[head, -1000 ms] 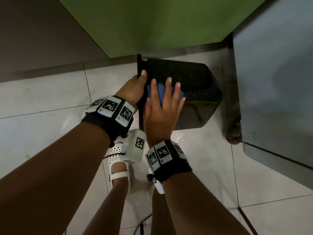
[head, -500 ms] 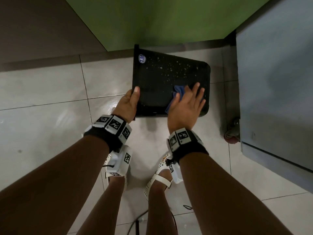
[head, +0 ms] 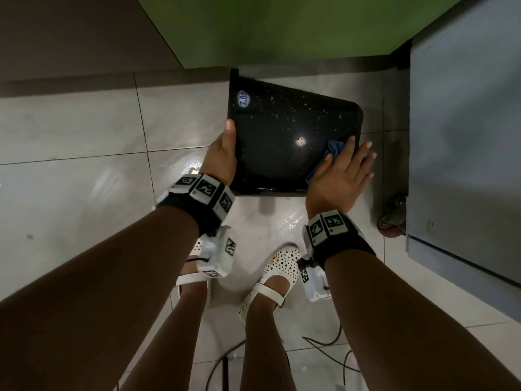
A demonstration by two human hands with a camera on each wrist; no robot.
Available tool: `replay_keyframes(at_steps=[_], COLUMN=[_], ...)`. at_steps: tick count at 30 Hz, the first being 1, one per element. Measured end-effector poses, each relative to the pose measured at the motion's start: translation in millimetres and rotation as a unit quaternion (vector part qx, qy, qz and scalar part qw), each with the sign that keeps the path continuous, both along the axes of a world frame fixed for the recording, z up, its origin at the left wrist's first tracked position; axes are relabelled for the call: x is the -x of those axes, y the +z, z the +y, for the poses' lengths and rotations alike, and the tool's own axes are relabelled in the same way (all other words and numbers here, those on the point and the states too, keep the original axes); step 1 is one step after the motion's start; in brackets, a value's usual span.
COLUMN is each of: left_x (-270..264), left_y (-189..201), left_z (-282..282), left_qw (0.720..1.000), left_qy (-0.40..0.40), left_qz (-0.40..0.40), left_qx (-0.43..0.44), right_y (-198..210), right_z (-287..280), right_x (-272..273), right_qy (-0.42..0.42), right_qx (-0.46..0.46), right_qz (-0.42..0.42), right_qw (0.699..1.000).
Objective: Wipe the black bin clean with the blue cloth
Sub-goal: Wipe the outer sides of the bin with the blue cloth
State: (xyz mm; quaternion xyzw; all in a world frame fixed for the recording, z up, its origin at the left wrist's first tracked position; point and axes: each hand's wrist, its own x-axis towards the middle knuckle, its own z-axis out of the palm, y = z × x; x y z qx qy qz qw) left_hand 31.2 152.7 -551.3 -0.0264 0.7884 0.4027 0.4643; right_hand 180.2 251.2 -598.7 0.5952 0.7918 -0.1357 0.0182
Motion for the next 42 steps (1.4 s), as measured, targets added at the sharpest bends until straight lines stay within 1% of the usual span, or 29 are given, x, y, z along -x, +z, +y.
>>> replay_keyframes(at_steps=[2,4,6,9,12,14,17,20,22,26,28,31,32,33,34,37,40,42], left_x=[-1,1,5,6,5,5,5,2,-1,-2,-4,-7,-8,-8,-8,-6,-5,-4], left_y=[0,0,2,-2,-5,-5,-10,-19,-18,-16,-14,-15,-16,-16,-17,-20,-23,-25], left_z=[4,7,8,8,5,4,1,-3,-3,0,3,4,3,2,1,0,-1,-2], left_qw=[1.0,0.999,0.999,0.999,0.999,0.999,0.998,0.995,0.994,0.989,0.985,0.979,0.978,0.977,0.976,0.977,0.976,0.975], left_qy=[0.023,0.028,0.032,0.032,0.033,0.024,0.002,-0.006,-0.006,-0.01,-0.021,-0.035,-0.038,-0.041,-0.042,-0.038,-0.024,-0.024], left_qz=[0.009,0.002,0.0,0.002,0.011,0.023,0.061,0.102,0.112,0.145,0.17,0.198,0.205,0.209,0.212,0.211,0.215,0.221], left_qx=[-0.006,-0.016,-0.024,-0.033,-0.034,-0.031,-0.021,0.003,0.015,0.006,0.008,0.02,0.023,0.024,0.022,0.013,0.002,-0.008], right_y=[-1,-2,-2,2,9,12,13,11,11,12,14,14,15,14,12,8,8,11], right_z=[-7,-23,-44,-75,-87,-84,-68,-48,-30,10,24,27,22,14,3,-33,-61,-68], right_x=[3,5,8,24,48,64,77,70,55,24,17,22,25,29,33,43,58,67], right_qy=[0.019,0.074,0.144,0.226,0.262,0.248,0.192,0.113,0.072,0.025,-0.02,-0.113,-0.128,-0.124,-0.099,0.032,0.14,0.223], right_qx=[-0.032,-0.051,-0.043,-0.02,-0.01,-0.007,0.011,0.034,0.04,0.083,0.101,0.125,0.119,0.106,0.087,0.007,0.0,0.008], right_qz=[0.019,0.034,0.032,0.024,0.028,0.023,0.022,0.01,-0.004,-0.051,-0.053,-0.026,-0.028,-0.034,-0.041,-0.023,0.006,0.017], right_qw=[0.999,0.995,0.988,0.974,0.965,0.969,0.981,0.993,0.997,0.995,0.993,0.985,0.984,0.986,0.99,0.999,0.99,0.975])
